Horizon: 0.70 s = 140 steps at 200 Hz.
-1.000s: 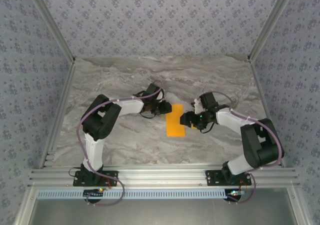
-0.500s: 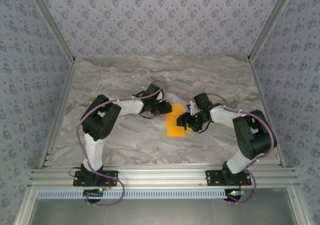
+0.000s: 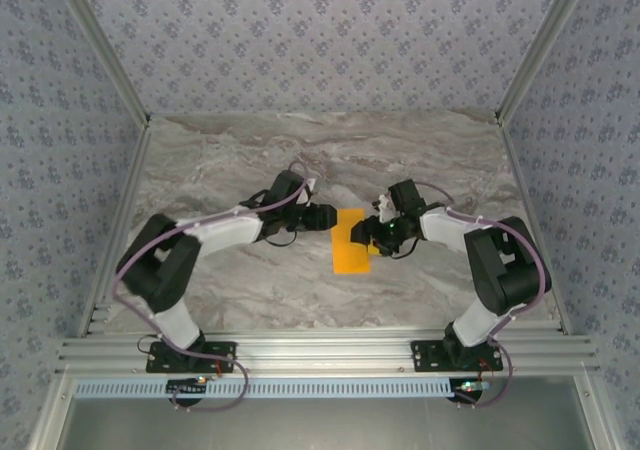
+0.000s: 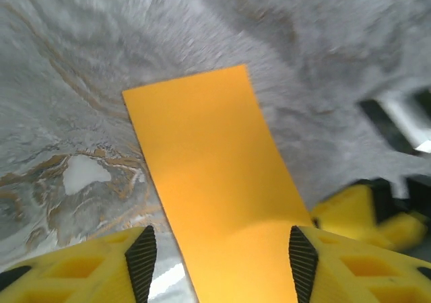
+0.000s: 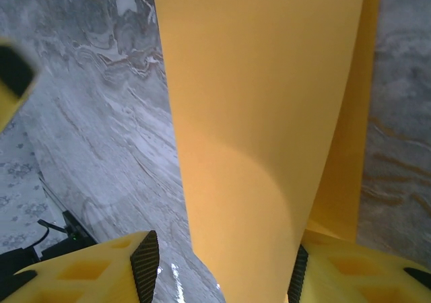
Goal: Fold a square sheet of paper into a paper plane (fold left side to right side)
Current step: Fold the triangle a second time at the center of the table.
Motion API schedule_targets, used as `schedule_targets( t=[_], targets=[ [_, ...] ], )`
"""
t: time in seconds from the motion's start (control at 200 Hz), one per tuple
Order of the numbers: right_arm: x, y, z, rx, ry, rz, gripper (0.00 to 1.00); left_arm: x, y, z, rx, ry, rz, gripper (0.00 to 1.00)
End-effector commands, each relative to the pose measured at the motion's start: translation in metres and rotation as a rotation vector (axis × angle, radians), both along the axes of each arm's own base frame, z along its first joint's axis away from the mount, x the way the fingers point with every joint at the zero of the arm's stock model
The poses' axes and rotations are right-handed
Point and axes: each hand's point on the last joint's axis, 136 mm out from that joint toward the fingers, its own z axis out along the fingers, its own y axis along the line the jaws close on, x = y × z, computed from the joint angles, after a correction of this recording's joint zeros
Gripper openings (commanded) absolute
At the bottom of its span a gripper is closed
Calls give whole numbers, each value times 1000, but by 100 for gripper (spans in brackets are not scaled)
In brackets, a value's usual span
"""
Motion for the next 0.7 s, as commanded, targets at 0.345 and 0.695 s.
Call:
schedule_targets(
  t=[0.345, 0.695],
  targets=[
    [21, 5, 23, 83, 43, -74, 55, -117, -40, 30, 222, -399, -316, 70],
    [27, 10, 39, 129, 39, -101, 54, -124, -76, 0, 474, -460, -357, 73]
  ],
)
